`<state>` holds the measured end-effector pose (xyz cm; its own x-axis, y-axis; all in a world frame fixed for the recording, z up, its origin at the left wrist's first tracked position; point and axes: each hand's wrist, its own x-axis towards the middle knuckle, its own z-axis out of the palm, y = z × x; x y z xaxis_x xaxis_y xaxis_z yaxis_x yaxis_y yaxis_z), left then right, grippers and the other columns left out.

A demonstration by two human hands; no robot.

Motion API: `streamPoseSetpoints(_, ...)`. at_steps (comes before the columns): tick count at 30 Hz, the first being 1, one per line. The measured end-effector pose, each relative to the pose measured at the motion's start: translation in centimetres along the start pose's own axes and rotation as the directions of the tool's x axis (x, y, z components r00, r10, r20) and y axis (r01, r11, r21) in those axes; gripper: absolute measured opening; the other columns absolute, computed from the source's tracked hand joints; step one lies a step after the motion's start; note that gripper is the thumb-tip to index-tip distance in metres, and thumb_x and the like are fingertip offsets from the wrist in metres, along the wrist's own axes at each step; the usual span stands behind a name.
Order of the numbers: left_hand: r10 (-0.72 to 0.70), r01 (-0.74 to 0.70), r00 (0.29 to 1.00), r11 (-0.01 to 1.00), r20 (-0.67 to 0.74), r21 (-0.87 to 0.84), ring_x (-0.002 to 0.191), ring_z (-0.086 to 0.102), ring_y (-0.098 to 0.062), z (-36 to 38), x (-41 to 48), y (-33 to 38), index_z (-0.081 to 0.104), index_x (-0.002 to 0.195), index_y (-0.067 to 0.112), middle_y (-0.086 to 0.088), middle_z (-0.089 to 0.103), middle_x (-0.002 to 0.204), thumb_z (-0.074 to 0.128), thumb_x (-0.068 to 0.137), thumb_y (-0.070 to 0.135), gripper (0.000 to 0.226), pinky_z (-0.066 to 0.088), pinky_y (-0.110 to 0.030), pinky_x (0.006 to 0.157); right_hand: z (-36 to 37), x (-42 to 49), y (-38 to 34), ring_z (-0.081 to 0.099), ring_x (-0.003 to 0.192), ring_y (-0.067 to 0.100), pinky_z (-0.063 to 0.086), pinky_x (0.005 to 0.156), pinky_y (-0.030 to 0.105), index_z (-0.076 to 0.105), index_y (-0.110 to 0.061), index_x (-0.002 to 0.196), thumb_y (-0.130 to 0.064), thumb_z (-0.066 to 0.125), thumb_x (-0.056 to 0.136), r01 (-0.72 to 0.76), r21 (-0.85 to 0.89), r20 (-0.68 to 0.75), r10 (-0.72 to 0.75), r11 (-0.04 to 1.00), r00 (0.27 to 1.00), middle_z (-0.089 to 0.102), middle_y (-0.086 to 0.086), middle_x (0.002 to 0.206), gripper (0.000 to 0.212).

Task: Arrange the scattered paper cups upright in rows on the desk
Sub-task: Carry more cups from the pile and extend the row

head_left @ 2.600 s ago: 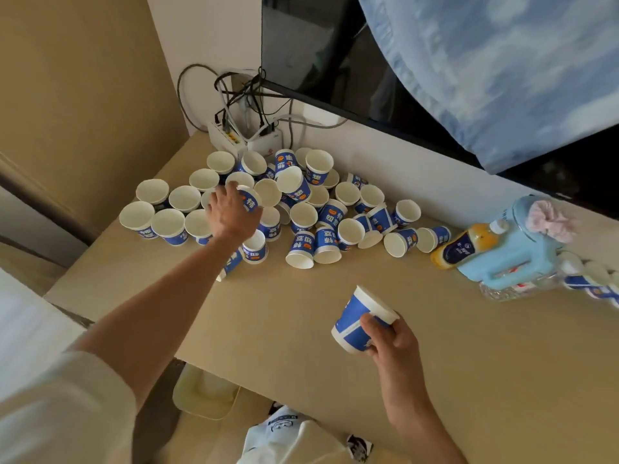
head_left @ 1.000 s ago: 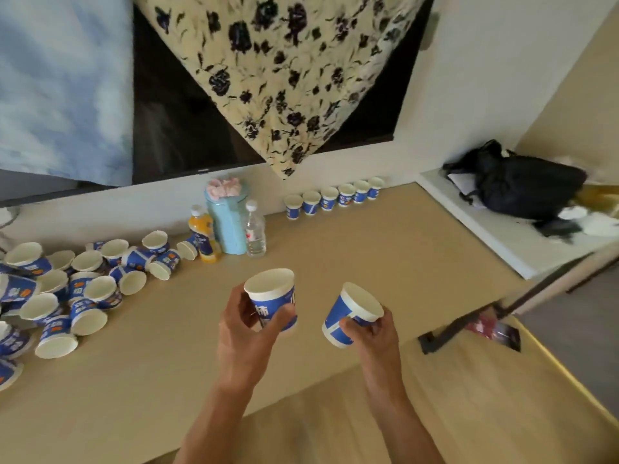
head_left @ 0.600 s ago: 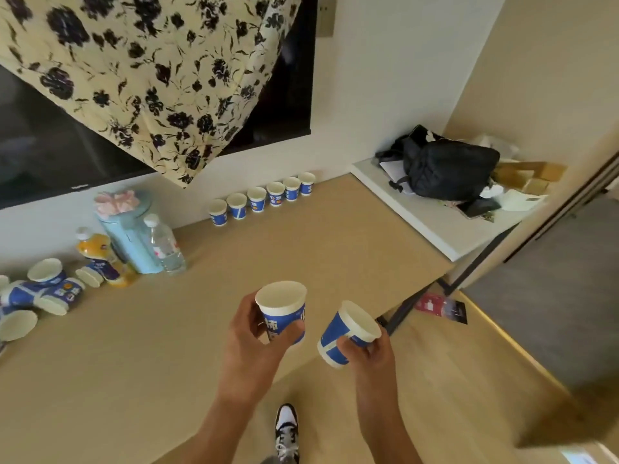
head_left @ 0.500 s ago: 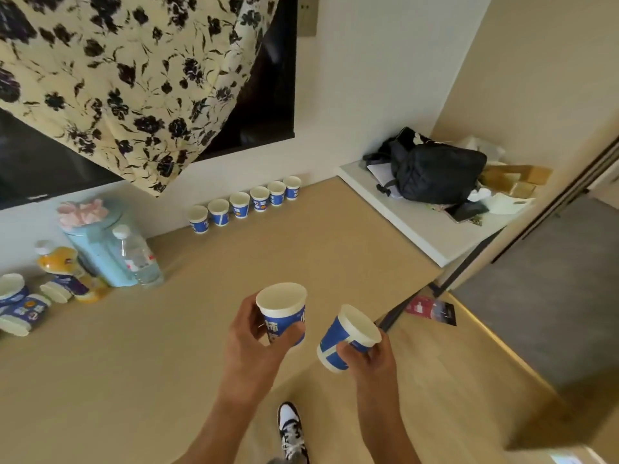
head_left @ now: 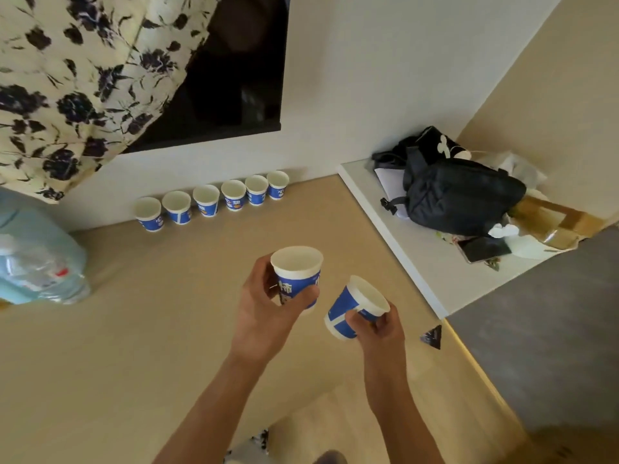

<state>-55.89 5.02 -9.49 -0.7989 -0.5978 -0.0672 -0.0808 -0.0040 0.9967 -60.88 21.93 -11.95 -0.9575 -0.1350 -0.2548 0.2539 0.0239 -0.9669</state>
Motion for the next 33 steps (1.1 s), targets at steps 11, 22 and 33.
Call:
streamPoseSetpoints(11, -0.041, 0.062, 0.967, 0.995, -0.251, 0.078, 0.101, 0.069, -0.004, 4.8, 7.3, -1.7, 0.061, 0.12, 0.029, 0.02, 0.072, 0.107, 0.09, 0.071, 0.01, 0.06, 0.052, -0.015, 0.083, 1.7, 17.3, 0.8, 0.071, 0.096, 0.011, 0.054, 0.073, 0.016, 0.06, -0.016, 0.123, -0.025, 0.082, 0.063, -0.077, -0.091, 0.284, 0.1, 0.993, 0.954, 0.072, 0.007, 0.115, 0.065)
streamPoseSetpoints(22, -0.054, 0.095, 0.943, 0.989, -0.328, 0.11, 0.104, 0.069, -0.003, 8.1, 15.9, -11.1, 0.06, 0.116, 0.038, 0.021, 0.072, 0.11, 0.086, 0.062, 0.028, 0.061, 0.056, -0.022, 0.089, 5.8, 33.3, 5.6, 0.07, 0.083, 0.0, 0.051, 0.07, 0.011, 0.06, -0.003, 0.119, 0.009, 0.079, 0.078, 0.042, -0.237, 0.415, 0.062, 0.971, 0.908, 0.073, 0.008, 0.106, 0.047)
streamPoseSetpoints(33, 0.084, -0.042, 0.924, 0.992, -0.373, 0.119, 0.103, 0.07, -0.004, 9.1, 25.3, -17.3, 0.059, 0.116, 0.031, 0.016, 0.073, 0.109, 0.085, 0.065, 0.027, 0.057, 0.056, -0.026, 0.089, 12.9, 45.3, 10.5, 0.067, 0.094, 0.0, 0.051, 0.076, 0.012, 0.058, -0.006, 0.124, -0.002, 0.084, 0.075, 0.332, -0.247, 0.432, -0.203, 0.91, 0.879, 0.069, 0.003, 0.117, 0.056)
